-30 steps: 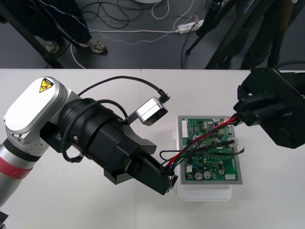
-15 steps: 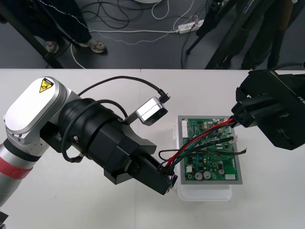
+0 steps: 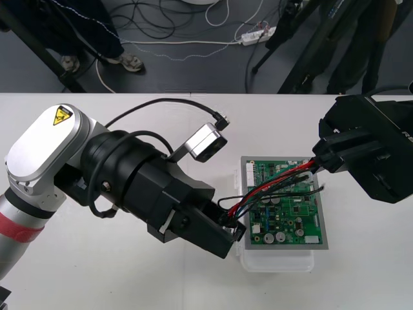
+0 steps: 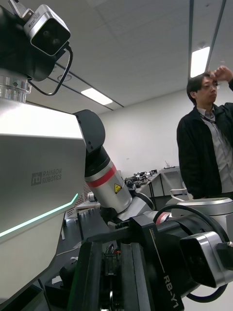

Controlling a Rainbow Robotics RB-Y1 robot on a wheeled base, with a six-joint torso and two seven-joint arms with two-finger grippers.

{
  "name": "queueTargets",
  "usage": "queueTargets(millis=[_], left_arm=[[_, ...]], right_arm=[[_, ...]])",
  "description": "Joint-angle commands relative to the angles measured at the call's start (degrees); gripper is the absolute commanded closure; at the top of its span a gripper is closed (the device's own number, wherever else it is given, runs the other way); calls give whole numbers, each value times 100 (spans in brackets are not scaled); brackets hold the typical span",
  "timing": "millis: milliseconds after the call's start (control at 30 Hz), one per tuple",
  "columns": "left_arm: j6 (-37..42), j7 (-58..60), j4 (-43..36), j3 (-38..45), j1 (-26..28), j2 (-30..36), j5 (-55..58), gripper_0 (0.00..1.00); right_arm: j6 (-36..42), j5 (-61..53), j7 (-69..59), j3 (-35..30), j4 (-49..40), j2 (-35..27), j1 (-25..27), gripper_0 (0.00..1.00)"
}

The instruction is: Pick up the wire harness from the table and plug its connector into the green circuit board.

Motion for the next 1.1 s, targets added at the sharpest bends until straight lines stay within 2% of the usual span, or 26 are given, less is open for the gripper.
queueTargets(millis=[33,300,633,833,1100], left_arm=[[426,-921,-46,314,-216,116,-416,0],[453,-956,-64,999,-198,222,-531,0],[716,-1009,-81,1799,-128,635,-539,0],[1288,-1061,-292,2212,66,1039,-662,0],[2623,-1123,-1277,2397,575,1487,-996,0]], right_arm=[[-24,38,286,82,-90,65,48,100],[-24,38,278,82,-90,21,48,100],[-24,21,313,82,-353,-462,92,100],[-24,47,295,82,-626,-699,83,100],[-24,363,330,29,-661,-752,83,100]])
